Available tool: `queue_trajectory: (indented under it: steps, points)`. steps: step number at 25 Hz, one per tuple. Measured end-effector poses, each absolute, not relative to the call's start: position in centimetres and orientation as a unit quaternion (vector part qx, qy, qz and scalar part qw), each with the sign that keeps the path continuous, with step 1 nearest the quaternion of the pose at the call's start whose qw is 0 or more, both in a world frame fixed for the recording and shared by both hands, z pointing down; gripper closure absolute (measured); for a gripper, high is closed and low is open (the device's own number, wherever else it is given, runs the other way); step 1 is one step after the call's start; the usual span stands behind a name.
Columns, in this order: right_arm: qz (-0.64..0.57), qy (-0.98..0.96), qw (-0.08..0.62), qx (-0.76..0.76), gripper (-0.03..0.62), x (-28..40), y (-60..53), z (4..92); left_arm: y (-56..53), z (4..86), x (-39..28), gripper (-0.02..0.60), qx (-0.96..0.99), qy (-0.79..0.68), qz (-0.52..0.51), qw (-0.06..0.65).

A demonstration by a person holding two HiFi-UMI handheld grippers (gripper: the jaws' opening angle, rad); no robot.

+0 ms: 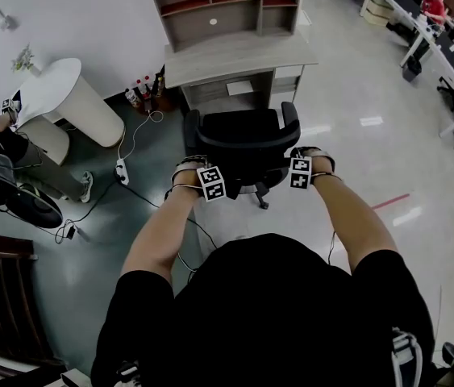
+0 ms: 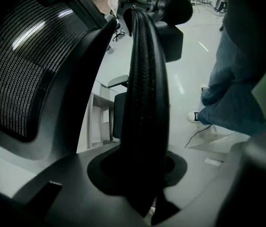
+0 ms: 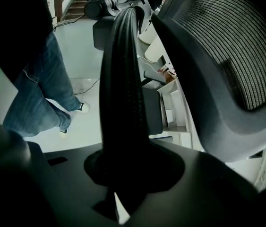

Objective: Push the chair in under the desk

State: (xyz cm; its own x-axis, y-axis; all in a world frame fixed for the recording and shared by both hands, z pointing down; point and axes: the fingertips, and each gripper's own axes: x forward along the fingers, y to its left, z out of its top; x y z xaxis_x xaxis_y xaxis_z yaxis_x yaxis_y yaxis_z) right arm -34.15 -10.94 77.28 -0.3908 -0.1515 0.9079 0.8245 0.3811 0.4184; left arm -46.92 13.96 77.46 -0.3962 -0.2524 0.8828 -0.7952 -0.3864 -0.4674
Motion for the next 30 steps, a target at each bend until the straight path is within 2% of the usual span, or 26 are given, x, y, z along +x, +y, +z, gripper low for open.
queue_trajectory:
  steps: [19, 30]
  points:
    - [-0.492, -0.674, 0.493, -0.247, 0.500, -36.5, -11.8, 77.6, 12.7, 77.9, -49.2, 0.479, 0.525, -0.511, 0.653, 0.193]
    - [-0.499, -0.674, 0.480, -0.257, 0.500, -41.5, -14.4, 77.6, 10.3, 77.9, -53.5, 0.479, 0.515, -0.518, 0.652, 0.203]
